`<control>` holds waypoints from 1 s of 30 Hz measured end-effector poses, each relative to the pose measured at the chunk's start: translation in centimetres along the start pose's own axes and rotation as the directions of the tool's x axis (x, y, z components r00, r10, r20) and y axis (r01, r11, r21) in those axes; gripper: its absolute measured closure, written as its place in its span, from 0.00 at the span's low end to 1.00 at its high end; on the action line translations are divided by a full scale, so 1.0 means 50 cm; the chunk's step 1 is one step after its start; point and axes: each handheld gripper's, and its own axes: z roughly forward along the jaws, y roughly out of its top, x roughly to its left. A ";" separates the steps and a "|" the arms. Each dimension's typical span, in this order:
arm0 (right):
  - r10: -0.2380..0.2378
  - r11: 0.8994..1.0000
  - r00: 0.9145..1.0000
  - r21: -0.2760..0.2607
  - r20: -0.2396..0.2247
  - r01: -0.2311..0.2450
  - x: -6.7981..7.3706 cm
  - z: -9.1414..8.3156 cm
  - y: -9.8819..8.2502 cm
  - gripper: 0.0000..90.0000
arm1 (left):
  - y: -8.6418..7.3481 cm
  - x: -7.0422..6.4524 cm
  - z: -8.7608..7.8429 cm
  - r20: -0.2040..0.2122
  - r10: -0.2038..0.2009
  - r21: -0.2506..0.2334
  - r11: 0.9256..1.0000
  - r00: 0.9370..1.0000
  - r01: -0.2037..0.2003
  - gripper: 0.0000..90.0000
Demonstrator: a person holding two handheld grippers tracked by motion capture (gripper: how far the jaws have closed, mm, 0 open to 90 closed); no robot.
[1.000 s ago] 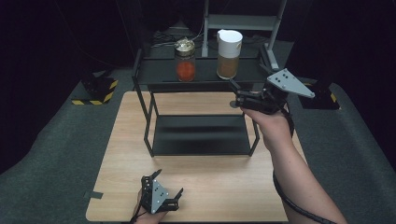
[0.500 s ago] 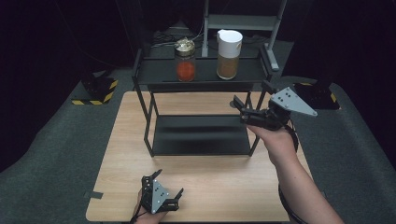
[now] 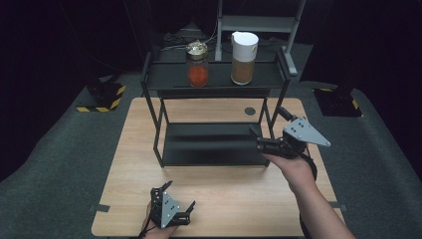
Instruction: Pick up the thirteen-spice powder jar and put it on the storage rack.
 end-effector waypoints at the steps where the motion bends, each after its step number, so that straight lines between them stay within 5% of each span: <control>1: -0.002 1.000 1.000 0.003 0.001 0.002 0.001 -0.002 -0.006 0.00 | 0.000 0.000 0.000 0.001 0.000 0.001 1.000 1.000 0.000 0.01; 19: -0.027 0.991 1.000 0.130 0.013 0.025 0.027 -0.038 -0.134 0.00 | -0.002 0.001 0.000 0.002 -0.005 -0.006 1.000 1.000 0.005 0.01; 30: -0.035 0.971 0.999 0.238 0.012 0.031 0.036 -0.055 -0.209 0.00 | -0.002 0.001 -0.001 0.002 -0.005 -0.007 1.000 1.000 0.005 0.01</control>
